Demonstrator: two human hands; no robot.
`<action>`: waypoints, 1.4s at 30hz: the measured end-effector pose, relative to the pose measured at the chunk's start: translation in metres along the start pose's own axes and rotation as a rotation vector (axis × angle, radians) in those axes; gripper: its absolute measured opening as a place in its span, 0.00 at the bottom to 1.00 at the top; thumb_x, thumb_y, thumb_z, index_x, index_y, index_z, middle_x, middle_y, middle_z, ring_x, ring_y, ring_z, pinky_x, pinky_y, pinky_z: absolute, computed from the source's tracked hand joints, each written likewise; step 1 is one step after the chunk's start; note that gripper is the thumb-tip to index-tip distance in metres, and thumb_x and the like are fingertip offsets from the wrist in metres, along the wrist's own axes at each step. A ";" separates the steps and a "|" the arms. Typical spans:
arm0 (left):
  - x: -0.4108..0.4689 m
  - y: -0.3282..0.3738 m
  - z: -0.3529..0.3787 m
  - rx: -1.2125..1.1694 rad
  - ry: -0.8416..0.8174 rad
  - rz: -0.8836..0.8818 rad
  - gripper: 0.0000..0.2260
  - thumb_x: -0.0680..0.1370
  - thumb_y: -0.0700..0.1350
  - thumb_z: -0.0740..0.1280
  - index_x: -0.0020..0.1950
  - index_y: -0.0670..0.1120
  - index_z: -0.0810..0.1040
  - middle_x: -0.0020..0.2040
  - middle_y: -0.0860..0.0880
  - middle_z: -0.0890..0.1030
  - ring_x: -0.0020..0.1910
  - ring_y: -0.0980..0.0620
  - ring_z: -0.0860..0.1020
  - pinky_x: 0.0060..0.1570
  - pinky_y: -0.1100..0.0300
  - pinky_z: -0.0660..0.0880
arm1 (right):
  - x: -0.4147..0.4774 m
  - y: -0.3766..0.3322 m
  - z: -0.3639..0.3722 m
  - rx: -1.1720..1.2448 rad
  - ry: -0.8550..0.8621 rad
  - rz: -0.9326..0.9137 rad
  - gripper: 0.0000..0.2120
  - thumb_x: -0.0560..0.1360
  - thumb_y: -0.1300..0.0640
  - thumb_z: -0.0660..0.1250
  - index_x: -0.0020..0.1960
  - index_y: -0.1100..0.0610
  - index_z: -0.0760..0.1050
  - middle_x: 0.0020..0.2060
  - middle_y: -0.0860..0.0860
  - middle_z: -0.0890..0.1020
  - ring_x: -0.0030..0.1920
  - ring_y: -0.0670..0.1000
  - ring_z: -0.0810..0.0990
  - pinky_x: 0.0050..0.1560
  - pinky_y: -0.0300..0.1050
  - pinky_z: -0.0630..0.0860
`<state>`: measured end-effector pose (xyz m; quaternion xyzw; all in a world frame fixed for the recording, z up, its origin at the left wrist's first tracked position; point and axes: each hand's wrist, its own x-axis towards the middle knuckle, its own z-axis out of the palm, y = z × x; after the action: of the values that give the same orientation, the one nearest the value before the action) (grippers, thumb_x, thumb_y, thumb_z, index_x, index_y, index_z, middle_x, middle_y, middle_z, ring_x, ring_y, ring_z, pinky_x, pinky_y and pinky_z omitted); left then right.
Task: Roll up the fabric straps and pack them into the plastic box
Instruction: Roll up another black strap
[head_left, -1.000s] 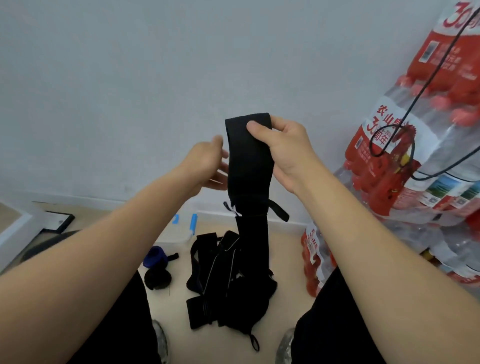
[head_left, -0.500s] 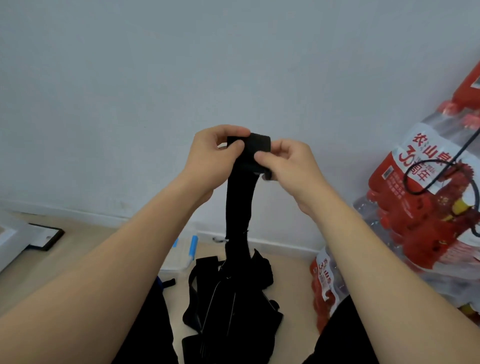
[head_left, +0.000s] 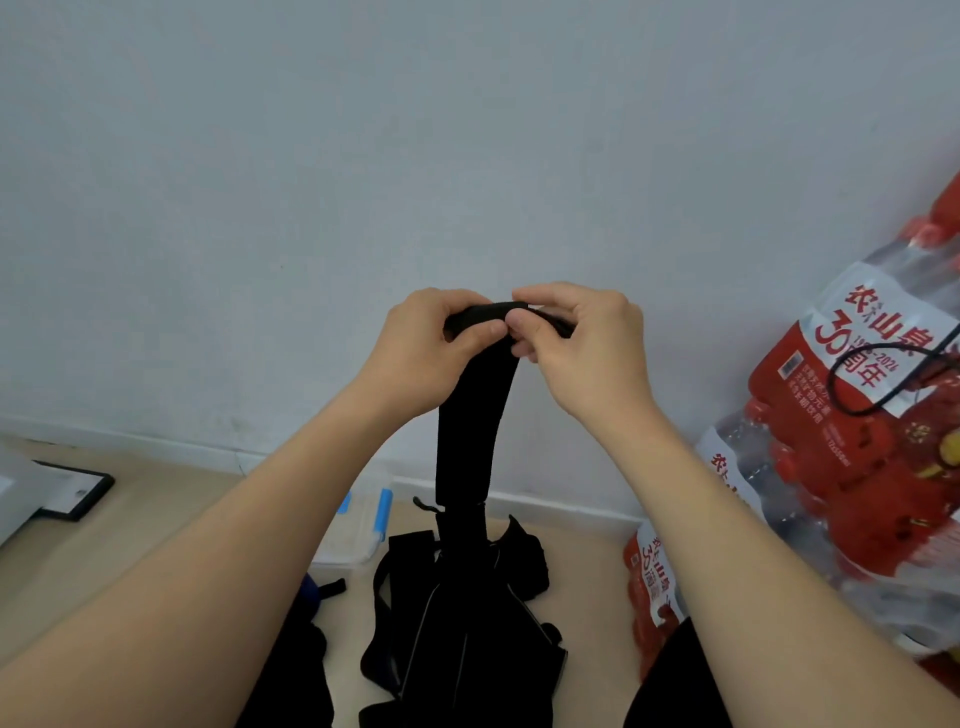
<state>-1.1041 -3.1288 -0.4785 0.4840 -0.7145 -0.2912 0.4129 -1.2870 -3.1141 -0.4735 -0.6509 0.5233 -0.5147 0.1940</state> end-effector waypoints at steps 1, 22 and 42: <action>0.000 -0.002 -0.001 -0.011 -0.011 -0.004 0.05 0.84 0.48 0.72 0.55 0.53 0.88 0.45 0.52 0.87 0.45 0.53 0.84 0.47 0.57 0.77 | -0.001 -0.001 0.001 -0.099 0.005 -0.068 0.05 0.80 0.60 0.75 0.55 0.56 0.87 0.41 0.46 0.88 0.40 0.45 0.86 0.48 0.36 0.81; -0.011 0.007 -0.018 -0.729 -0.101 -0.180 0.08 0.83 0.36 0.72 0.58 0.45 0.89 0.56 0.39 0.89 0.56 0.43 0.88 0.55 0.57 0.84 | -0.014 -0.002 -0.014 -0.116 0.077 -0.374 0.09 0.78 0.64 0.77 0.56 0.57 0.90 0.48 0.47 0.91 0.46 0.42 0.88 0.49 0.35 0.82; -0.017 0.011 -0.016 -0.573 -0.199 -0.152 0.14 0.81 0.53 0.73 0.60 0.46 0.89 0.56 0.40 0.89 0.56 0.41 0.88 0.50 0.54 0.86 | -0.015 -0.001 -0.026 0.022 0.002 -0.113 0.10 0.72 0.63 0.80 0.48 0.50 0.90 0.41 0.43 0.90 0.43 0.41 0.89 0.49 0.45 0.87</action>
<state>-1.0914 -3.1096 -0.4670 0.3692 -0.6021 -0.5566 0.4374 -1.3075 -3.0927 -0.4695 -0.6765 0.4803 -0.5314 0.1713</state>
